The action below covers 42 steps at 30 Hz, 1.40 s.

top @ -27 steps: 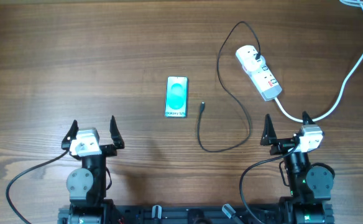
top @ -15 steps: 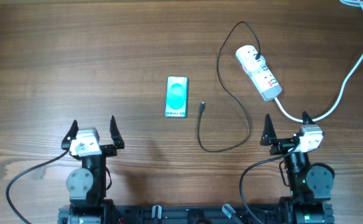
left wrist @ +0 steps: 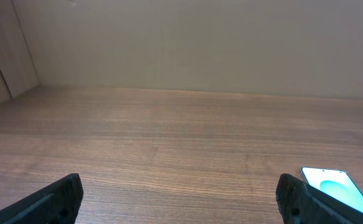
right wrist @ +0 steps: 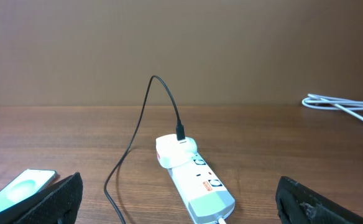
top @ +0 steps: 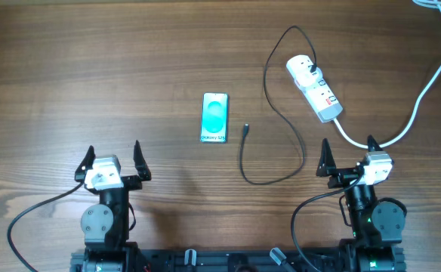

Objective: Plug charger to phone and switch on socket

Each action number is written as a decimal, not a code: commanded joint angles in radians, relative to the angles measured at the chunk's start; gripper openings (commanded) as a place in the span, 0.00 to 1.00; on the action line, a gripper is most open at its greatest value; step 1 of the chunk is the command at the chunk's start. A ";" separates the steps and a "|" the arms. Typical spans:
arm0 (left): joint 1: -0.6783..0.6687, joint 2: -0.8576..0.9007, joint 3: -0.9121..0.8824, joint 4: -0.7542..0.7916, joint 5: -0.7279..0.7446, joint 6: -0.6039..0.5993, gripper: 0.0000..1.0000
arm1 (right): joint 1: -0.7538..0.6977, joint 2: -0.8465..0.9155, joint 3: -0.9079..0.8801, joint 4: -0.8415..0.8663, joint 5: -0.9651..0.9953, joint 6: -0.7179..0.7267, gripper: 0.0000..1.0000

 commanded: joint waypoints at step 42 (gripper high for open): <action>0.007 0.106 0.347 0.541 0.556 -0.508 1.00 | -0.004 -0.006 -0.003 0.002 0.017 -0.009 1.00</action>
